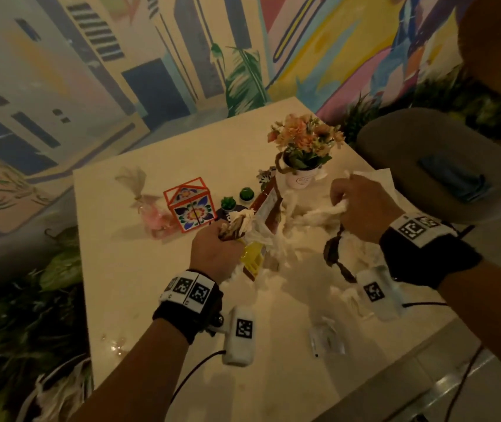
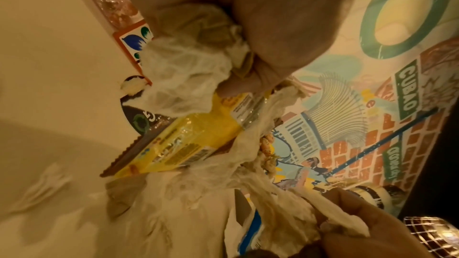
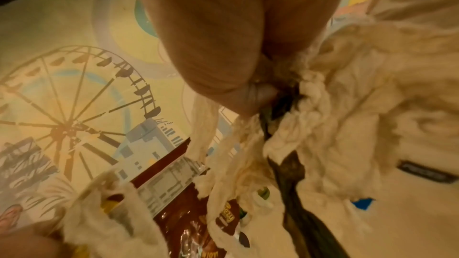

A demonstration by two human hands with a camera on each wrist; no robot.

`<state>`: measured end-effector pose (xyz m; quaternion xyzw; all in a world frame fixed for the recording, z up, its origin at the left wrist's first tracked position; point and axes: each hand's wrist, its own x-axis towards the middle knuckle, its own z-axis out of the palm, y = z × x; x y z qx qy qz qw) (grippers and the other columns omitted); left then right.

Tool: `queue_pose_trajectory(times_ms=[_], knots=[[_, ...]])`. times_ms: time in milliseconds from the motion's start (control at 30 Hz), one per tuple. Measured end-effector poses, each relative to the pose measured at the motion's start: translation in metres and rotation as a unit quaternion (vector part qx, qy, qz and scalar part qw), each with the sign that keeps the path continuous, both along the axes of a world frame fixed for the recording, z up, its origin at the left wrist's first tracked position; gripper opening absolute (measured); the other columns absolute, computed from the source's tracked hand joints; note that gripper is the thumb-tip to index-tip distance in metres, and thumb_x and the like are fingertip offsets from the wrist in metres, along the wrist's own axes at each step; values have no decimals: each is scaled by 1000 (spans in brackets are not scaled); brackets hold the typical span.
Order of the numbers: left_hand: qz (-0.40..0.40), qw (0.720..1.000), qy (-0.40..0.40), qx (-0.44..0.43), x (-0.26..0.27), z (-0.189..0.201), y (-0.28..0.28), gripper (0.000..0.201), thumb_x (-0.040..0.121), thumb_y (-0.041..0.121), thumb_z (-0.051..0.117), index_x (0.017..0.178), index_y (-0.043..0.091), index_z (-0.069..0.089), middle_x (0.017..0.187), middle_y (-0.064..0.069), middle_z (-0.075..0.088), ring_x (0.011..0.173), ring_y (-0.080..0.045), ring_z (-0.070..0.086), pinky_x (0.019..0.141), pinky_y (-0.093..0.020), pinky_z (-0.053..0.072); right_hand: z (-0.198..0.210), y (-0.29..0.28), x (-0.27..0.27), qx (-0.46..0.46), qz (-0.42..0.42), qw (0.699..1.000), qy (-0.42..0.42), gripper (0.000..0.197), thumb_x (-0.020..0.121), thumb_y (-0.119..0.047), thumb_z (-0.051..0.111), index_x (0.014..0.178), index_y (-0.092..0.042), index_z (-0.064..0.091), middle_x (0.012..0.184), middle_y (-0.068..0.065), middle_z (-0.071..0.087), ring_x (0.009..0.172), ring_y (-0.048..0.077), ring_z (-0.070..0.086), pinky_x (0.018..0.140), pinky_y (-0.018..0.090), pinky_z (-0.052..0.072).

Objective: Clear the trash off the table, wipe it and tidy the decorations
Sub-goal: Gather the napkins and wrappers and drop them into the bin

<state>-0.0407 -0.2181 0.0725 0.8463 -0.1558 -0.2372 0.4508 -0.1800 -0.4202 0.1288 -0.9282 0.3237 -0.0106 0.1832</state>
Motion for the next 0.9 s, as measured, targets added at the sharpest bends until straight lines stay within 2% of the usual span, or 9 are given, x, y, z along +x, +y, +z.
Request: queue_pose_trajectory(times_ms=[200, 267, 367, 467, 533, 633, 733, 833, 900], knots=[[-25, 998, 2, -63, 6, 25, 44, 33, 67, -5, 63, 50, 18, 45, 52, 0, 46, 55, -18, 41, 55, -32, 36, 21, 31, 3, -29, -60, 997, -41, 18, 78, 2, 61, 78, -16, 57, 81, 2, 54, 78, 21, 49, 68, 30, 35], [-35, 998, 2, -60, 8, 31, 61, 32, 66, -5, 62, 51, 19, 47, 54, 3, 49, 57, -18, 46, 56, -29, 39, 22, 42, 3, -33, -85, 996, -22, 15, 79, 1, 61, 80, -13, 57, 84, 7, 56, 79, 23, 48, 69, 31, 35], [-32, 997, 8, -71, 11, 36, 82, 27, 67, -2, 63, 60, 23, 59, 67, 4, 63, 73, -23, 62, 66, -36, 55, 18, 54, -1, -35, -108, 993, 31, 14, 80, 3, 57, 83, -11, 56, 91, 14, 60, 80, 26, 48, 71, 34, 40], [-36, 996, 19, -85, 11, 39, 96, 24, 66, -1, 64, 68, 23, 61, 76, 1, 66, 81, -25, 64, 77, -45, 57, 22, 61, -8, -35, -150, 987, 33, 13, 81, -1, 56, 86, -12, 55, 88, 12, 56, 80, 28, 49, 72, 36, 42], [-62, 996, 9, -69, 9, 37, 103, 12, 60, 8, 63, 68, 17, 61, 75, -6, 67, 79, -29, 63, 74, -49, 57, 21, 65, -9, -26, -172, 984, 34, 13, 81, -4, 55, 89, -13, 53, 88, 9, 51, 83, 29, 48, 75, 38, 43], [-66, 996, -2, -66, 4, 28, 108, 19, 54, 18, 57, 70, 11, 62, 72, -13, 66, 74, -35, 62, 68, -52, 55, 12, 65, -9, -2, -194, 980, 45, 13, 84, -7, 52, 92, -16, 49, 92, 8, 49, 87, 30, 48, 80, 39, 42], [-47, 997, 0, -69, 4, 27, 109, 20, 53, 20, 59, 70, 10, 61, 70, -16, 65, 68, -34, 60, 65, -54, 54, 0, 61, -4, 34, -200, 979, 29, 8, 87, -7, 51, 89, -14, 49, 91, 12, 49, 85, 28, 46, 76, 35, 37], [-33, 998, 3, -58, 6, 31, 109, 20, 56, 15, 62, 75, 9, 64, 71, -11, 67, 71, -32, 63, 66, -48, 56, -10, 59, 0, 67, -196, 978, 19, 7, 85, -7, 53, 87, -13, 52, 91, 11, 50, 85, 27, 46, 76, 32, 34], [-14, 998, 7, -67, 9, 35, 108, 12, 66, 5, 66, 76, 11, 64, 68, 1, 63, 67, -18, 59, 66, -35, 51, -12, 58, 1, 88, -190, 978, 15, 8, 84, -7, 54, 81, -15, 53, 89, 11, 52, 85, 28, 48, 75, 32, 35]])
